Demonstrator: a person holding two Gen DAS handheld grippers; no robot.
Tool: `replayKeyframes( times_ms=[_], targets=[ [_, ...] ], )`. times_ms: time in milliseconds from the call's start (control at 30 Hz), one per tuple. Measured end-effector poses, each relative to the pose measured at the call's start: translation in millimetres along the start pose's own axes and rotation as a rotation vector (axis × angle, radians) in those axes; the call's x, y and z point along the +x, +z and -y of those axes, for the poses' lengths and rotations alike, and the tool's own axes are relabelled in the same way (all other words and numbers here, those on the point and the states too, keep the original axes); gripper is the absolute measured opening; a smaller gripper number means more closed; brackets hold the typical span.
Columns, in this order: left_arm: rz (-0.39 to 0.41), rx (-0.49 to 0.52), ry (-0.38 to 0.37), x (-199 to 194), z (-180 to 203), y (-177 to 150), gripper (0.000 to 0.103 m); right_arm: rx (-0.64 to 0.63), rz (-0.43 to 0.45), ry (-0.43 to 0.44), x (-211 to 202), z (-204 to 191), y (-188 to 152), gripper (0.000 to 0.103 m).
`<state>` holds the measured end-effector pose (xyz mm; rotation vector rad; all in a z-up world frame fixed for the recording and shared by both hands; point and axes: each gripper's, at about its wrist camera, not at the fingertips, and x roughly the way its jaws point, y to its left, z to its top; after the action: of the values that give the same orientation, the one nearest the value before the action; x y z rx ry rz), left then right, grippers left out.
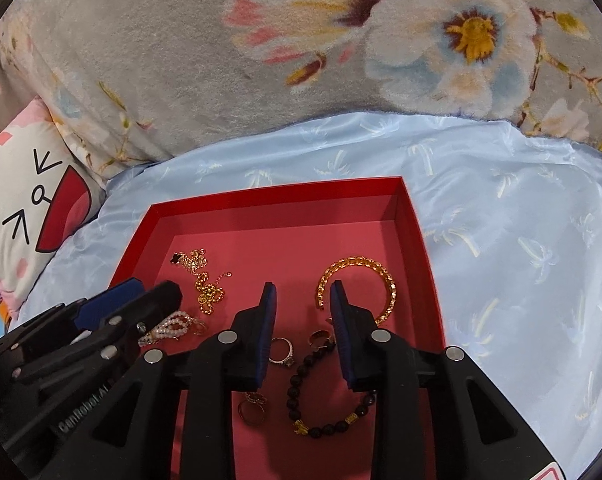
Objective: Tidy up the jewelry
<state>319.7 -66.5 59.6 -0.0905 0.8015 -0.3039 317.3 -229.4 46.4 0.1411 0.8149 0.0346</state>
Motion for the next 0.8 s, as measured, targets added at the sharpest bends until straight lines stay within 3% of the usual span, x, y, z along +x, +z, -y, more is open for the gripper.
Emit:
replayKeyframes(
  times_ms=[233,467,800],
  targets=[
    [0.037,-0.021,0.045,-23.3,-16.9,-3.2,0.038,-0.014,0.041,-0.021,-30.2,-2.2,-11.7,0.042],
    [0.061,-0.012,0.077,-57.3,-25.7,-26.4,0.038,0.001,0.060,-0.008,-67.0,-3.4,-33.9,0.049],
    [0.043,0.006,0.087,-85.8,-9.8,-65.8,0.038,-0.003,0.059,-0.058,-102.1,-10.8,-77.6,0.055]
  ],
)
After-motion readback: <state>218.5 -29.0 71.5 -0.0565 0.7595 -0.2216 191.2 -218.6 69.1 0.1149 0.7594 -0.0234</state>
